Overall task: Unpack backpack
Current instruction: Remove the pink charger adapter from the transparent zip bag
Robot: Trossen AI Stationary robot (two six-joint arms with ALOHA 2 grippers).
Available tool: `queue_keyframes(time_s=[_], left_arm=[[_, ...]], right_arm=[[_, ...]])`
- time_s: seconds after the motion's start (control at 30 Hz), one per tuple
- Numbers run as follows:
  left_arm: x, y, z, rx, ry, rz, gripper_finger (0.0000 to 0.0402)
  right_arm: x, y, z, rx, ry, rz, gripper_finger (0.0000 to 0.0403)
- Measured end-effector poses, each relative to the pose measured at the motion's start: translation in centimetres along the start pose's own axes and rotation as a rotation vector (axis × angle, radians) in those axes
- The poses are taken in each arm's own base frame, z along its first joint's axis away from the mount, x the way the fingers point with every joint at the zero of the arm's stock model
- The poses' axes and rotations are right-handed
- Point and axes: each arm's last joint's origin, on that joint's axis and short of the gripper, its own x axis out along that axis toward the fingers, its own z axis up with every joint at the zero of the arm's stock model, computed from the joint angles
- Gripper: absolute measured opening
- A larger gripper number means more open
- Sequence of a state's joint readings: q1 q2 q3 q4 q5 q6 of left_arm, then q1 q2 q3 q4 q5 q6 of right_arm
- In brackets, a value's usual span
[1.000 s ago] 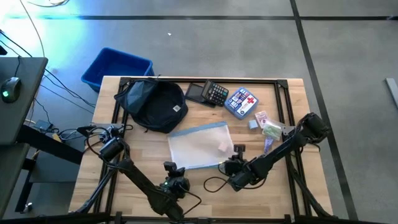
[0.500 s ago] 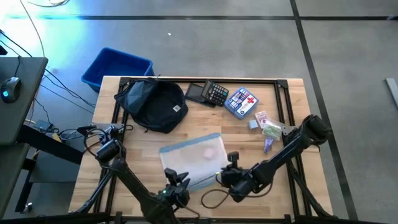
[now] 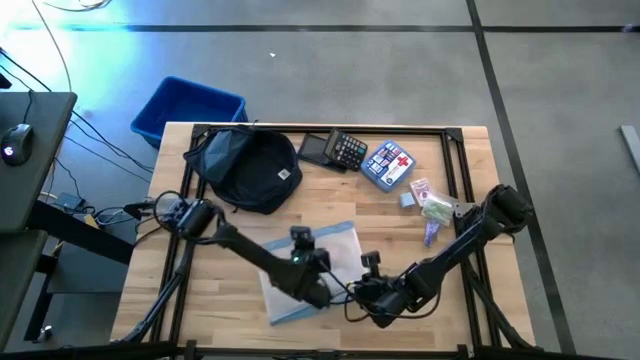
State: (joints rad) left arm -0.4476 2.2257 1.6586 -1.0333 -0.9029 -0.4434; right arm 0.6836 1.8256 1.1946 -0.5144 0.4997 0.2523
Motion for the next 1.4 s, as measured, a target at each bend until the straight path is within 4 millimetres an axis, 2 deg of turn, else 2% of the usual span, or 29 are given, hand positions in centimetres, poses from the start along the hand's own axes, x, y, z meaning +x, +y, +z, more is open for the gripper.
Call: queue_keyframes(time_s=[0.17, 0.23, 0.33, 0.57, 0.7, 0.83, 0.9, 1.13, 1.2, 1.27, 1.4], left_arm=[[3.3, -0.8, 0.9, 0.033, -0.063, -0.2, 0.0], [3.5, -1.5, 1.2, 0.143, -0.121, -0.323, 0.0], [2.2, -2.4, 1.7, 0.225, -0.246, -0.485, 0.0], [1.3, -2.3, 1.3, 0.248, -0.238, -0.457, 0.0], [1.6, -1.7, 0.9, 0.221, -0.196, -0.32, 0.0], [2.4, -0.4, 0.0, 0.185, -0.102, -0.094, 0.0], [2.6, 0.2, -0.3, 0.172, -0.071, -0.056, 0.0], [5.4, -0.2, -1.7, 0.134, -0.028, -0.252, 0.0], [5.1, -0.4, -1.4, 0.131, -0.119, -0.353, 0.0], [4.1, -0.7, -0.9, 0.109, -0.23, -0.384, 0.0], [3.0, 0.8, -1.6, 0.08, -0.254, -0.46, 0.0]], right_arm=[[0.0, 0.1, 0.0, 0.002, -0.004, 0.002, 0.0], [-0.1, 0.2, 0.0, 0.0, -0.007, 0.0, 0.0], [-0.1, 0.3, -0.1, -0.006, -0.002, 0.0, 0.0], [0.1, -0.1, -0.4, 0.01, 0.011, -0.105, 0.0], [0.0, 0.1, -0.1, -0.016, -0.034, -0.145, 0.0], [-0.5, 0.3, 0.0, -0.045, -0.093, -0.286, 0.0], [-0.6, 0.3, 0.0, -0.033, -0.102, -0.313, 0.0], [-0.4, 0.0, 0.0, -0.004, -0.097, -0.321, 0.0], [-0.5, 0.0, 0.1, -0.001, -0.101, -0.316, 0.0], [-0.5, 0.1, 0.1, -0.002, -0.101, -0.308, 0.0], [-0.4, -0.2, 0.0, -0.005, -0.086, -0.317, 0.0]])
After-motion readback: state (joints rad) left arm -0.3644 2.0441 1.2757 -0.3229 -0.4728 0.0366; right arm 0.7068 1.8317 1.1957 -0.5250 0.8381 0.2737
